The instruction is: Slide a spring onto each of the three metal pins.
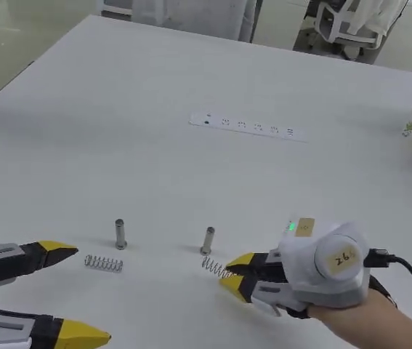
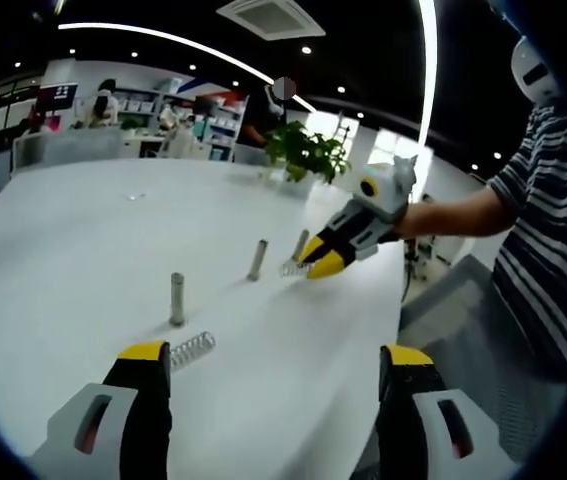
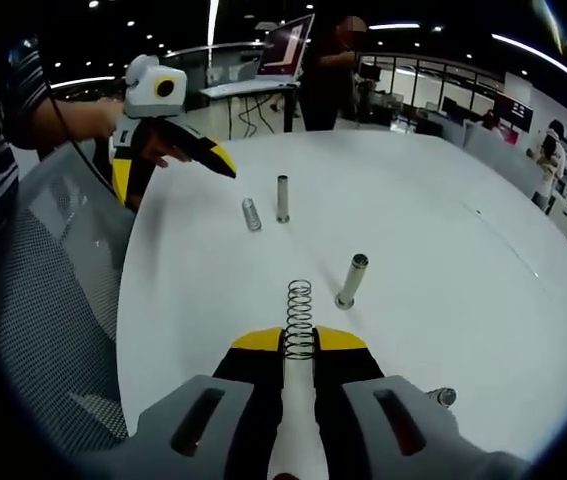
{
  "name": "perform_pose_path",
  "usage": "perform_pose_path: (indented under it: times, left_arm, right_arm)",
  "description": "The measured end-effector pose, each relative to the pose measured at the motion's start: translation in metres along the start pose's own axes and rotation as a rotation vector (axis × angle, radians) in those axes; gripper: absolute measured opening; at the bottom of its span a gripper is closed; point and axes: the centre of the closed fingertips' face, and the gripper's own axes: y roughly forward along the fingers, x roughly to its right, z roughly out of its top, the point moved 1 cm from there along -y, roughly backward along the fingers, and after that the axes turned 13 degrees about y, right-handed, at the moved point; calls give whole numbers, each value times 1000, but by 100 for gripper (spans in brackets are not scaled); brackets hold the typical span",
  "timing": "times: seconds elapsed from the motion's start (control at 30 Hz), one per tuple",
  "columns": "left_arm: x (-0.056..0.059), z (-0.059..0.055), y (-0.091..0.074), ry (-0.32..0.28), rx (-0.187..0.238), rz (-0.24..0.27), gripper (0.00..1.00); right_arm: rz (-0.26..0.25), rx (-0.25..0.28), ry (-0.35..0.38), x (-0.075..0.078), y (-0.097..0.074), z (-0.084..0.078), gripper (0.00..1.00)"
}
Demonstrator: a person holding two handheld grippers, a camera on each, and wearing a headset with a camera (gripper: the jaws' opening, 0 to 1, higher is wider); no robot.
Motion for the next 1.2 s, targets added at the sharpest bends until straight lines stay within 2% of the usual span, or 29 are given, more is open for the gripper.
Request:
perform_pose_path:
  times: [0.33,0.7,0.93,1.2]
  left_arm:
    - [10,14,19,40,5,-71,78]
    - [24,25,40,81,9,-147,71]
    - [32,31,55,121,8,-187,59]
    - [39,44,67,172,17,-254,49]
  right_arm:
    - [32,-16,-92,-14,-15,0,8]
    - [100,-11,-163,-29,-21,2,8]
    - [148,-13,-217,-44,-23,3,8]
    - [173,8,-213,-50,-27,11,7]
